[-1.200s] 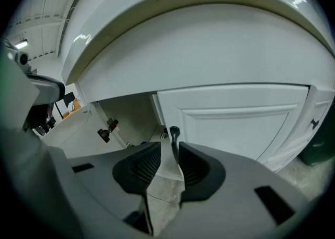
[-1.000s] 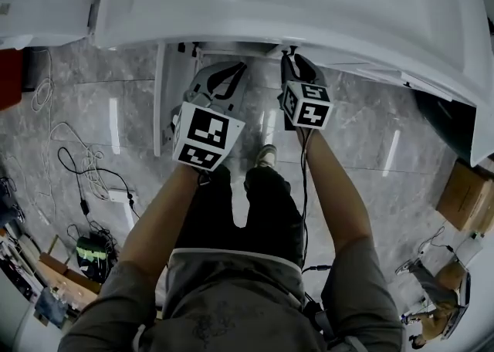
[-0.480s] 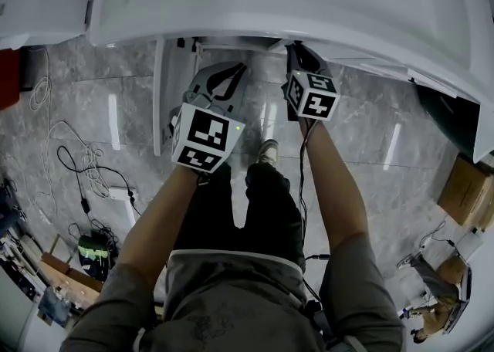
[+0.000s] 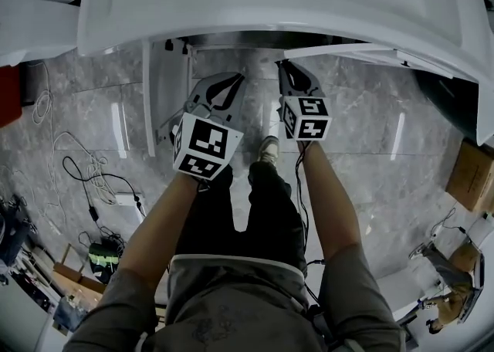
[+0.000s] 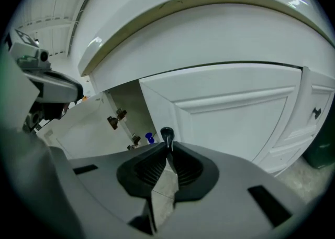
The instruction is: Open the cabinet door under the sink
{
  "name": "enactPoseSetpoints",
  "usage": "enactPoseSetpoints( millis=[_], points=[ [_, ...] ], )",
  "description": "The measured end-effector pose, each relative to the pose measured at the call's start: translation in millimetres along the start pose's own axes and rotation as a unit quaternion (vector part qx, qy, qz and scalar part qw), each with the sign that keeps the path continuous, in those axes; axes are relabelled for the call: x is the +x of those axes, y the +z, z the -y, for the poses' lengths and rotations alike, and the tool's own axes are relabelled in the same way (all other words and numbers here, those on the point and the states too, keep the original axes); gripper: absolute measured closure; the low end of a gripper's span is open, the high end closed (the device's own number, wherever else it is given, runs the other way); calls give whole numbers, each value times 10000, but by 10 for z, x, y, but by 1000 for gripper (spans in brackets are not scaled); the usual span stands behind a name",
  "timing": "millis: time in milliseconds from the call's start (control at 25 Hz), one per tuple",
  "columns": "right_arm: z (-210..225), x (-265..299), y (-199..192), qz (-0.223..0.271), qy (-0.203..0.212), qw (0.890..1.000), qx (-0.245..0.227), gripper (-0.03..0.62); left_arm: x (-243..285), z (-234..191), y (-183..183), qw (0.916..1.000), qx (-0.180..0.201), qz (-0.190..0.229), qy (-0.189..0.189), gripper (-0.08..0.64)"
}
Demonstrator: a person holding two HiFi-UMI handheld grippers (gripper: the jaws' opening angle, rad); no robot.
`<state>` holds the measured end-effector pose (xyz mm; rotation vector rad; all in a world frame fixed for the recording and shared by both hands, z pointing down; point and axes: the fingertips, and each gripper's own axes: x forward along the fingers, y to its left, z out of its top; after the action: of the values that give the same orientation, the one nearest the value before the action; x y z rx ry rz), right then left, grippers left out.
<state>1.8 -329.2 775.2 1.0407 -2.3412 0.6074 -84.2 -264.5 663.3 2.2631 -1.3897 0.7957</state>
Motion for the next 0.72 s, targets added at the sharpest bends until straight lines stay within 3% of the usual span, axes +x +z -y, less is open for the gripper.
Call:
enactPoseSetpoints(
  millis=[720],
  points=[
    [40,-892,-568,46,884,9928,-810,541,91,1094,-121,9953,348,-467,-771,538]
  ],
)
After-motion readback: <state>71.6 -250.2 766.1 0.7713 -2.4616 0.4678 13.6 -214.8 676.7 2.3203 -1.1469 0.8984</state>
